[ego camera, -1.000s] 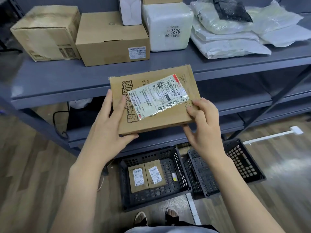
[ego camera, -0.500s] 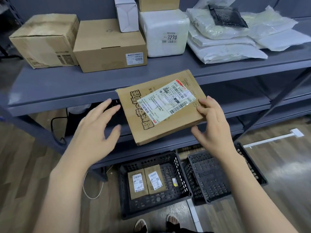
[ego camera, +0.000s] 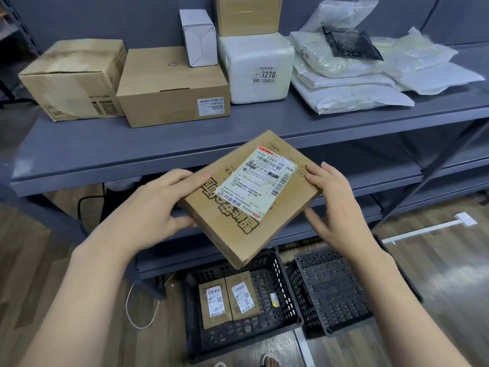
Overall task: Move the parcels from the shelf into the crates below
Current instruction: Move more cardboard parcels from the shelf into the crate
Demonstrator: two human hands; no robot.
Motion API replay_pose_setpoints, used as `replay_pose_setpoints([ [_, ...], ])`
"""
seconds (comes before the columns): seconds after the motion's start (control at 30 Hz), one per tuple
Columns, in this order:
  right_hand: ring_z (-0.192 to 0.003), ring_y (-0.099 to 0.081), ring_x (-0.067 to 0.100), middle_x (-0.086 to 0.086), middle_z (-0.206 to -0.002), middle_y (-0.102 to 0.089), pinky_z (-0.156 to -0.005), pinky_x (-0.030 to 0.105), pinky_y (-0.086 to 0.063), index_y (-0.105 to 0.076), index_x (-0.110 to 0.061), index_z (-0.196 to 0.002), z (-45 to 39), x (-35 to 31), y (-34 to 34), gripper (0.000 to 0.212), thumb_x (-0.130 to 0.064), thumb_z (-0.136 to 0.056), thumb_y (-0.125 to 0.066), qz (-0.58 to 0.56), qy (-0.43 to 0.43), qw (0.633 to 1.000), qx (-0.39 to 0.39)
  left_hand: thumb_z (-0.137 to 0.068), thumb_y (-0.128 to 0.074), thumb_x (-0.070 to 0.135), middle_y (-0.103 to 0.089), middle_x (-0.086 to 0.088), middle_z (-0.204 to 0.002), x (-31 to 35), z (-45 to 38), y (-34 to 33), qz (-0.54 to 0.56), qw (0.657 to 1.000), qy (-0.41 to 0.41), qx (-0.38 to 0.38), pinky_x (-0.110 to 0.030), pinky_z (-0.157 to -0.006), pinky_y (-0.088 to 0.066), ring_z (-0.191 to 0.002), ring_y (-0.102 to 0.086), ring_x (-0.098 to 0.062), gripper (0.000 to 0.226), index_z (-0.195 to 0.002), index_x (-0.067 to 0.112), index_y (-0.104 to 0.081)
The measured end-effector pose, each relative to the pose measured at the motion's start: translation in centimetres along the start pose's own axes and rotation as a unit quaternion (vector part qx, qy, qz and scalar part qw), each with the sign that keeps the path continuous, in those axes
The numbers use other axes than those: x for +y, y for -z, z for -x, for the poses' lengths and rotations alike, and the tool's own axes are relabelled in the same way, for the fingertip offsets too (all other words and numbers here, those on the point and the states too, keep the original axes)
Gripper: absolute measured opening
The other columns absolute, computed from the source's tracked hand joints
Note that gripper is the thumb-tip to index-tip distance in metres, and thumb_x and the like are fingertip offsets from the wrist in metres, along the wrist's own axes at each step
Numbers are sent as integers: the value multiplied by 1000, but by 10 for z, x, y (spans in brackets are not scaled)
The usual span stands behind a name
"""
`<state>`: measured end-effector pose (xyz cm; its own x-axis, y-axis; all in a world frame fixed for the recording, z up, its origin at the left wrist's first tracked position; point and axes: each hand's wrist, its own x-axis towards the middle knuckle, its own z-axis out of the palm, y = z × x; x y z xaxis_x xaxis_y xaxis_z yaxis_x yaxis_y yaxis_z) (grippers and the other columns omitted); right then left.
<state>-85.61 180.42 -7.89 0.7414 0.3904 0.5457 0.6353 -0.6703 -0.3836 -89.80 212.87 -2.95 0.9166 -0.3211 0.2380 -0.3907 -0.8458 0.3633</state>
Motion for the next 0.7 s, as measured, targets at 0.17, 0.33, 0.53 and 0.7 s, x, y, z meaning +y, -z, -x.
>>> replay_pose_setpoints([
  [0.17, -140, -25, 27, 8, -146, -39, -117, 26, -18, -43, -7, -133, -8, -2, 9, 68, 8, -73, -71, 48, -4, 999, 3, -70, -82, 24, -25, 19, -148, 11, 3, -8, 59, 997, 2, -39, -31, -110, -29, -134, -32, -4, 100, -136, 63, -18],
  [0.33, -143, -19, 26, 10, -150, -34, -118, 21, -11, -40, -6, -137, -13, -4, 8, 72, 10, -73, -69, 59, -24, 998, 5, -71, -81, 23, -29, 14, -146, 21, 5, -16, 56, 998, -1, -11, -35, -109, -33, -130, -37, -10, 89, -137, 55, -31],
  [0.53, -145, -8, 31, 16, -156, -16, -119, 27, -2, -25, -1, -146, -18, -16, 4, 86, 6, -73, -70, 63, -27, 998, 14, -68, -83, 13, -30, 2, -144, 32, 10, -30, 7, 995, -16, 102, -32, -98, -36, -121, -46, -18, 88, -140, 38, -37],
  [0.7, -146, 1, 26, 12, -157, 0, -119, 25, 3, -3, -1, -150, -9, -28, 5, 95, -2, -81, -69, 55, -52, 997, -17, -68, -81, 4, -32, -10, -142, 42, 12, -33, -9, 986, 14, 168, -38, -92, -43, -121, -46, -28, 87, -140, 30, -41],
])
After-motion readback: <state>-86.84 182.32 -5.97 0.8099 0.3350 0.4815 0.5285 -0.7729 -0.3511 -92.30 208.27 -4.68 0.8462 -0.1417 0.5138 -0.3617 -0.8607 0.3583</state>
